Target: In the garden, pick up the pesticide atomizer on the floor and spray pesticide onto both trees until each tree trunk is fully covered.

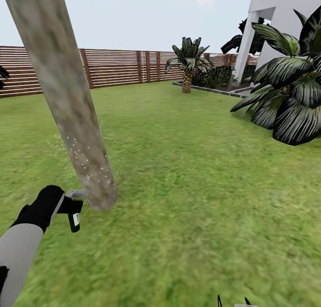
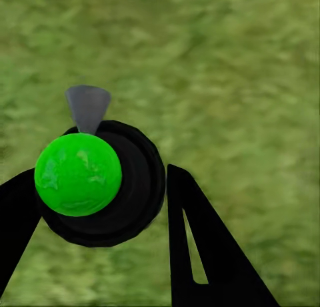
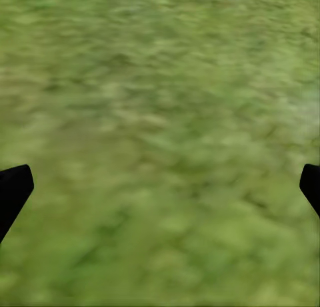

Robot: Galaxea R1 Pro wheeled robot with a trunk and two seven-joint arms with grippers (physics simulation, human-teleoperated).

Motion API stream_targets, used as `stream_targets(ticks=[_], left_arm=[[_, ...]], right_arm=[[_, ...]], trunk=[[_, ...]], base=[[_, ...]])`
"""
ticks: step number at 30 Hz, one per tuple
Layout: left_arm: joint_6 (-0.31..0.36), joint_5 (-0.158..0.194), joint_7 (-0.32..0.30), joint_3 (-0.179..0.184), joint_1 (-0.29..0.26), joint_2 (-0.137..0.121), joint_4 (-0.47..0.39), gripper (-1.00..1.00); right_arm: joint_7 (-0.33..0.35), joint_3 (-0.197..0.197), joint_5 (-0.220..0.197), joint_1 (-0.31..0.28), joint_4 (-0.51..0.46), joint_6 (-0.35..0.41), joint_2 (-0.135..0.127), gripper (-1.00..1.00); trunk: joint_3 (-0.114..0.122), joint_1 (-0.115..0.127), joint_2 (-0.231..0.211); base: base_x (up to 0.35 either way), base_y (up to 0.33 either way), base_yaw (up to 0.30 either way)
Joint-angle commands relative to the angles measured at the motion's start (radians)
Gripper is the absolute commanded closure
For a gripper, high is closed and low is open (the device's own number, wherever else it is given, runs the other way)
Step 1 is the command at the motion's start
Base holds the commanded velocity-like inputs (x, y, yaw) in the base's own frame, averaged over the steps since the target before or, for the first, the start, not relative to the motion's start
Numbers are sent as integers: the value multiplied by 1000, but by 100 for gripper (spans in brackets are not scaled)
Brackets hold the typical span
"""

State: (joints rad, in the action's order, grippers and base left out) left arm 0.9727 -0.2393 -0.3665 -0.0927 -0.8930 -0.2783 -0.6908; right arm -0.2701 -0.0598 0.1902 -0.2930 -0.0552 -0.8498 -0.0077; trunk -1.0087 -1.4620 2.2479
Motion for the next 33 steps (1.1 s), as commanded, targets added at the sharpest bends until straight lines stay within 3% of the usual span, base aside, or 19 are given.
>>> stream_targets(ticks=[1, 5, 8, 14, 17, 28, 33], left_arm=[[-7, 2, -1, -9, 23, -2, 0, 100], [-72, -2, 1, -35, 78, -16, 0, 100], [-83, -1, 1, -111, 100, -25, 1, 100], [-102, 5, -2, -135, 112, -25, -16, 100], [-120, 8, -10, -171, 112, -18, -19, 100], [-150, 7, -13, -180, 112, -15, -18, 100], [-151, -1, -8, -183, 115, -25, -16, 100]], right_arm=[[0, 0, 0, 0, 0, 1, 1, -100], [0, 0, 0, 0, 0, 0, 2, -100], [0, 1, 1, 0, 0, 0, 5, -100], [0, 1, 1, 0, 0, 0, 5, -100], [0, 1, 1, 0, 0, 0, 5, -100], [0, 2, 1, 0, 0, 0, 5, -100], [0, 2, 1, 0, 0, 0, 5, -100]], trunk=[[0, 0, 0], [0, 0, 0], [0, 0, 0], [0, 0, 0], [0, 0, 0], [0, 0, 0], [0, 0, 0]], base=[[14, 3, 0], [3, 1, 1], [0, 0, 198], [0, 0, 200], [31, -14, 18], [226, -150, 1], [120, -38, 0]])
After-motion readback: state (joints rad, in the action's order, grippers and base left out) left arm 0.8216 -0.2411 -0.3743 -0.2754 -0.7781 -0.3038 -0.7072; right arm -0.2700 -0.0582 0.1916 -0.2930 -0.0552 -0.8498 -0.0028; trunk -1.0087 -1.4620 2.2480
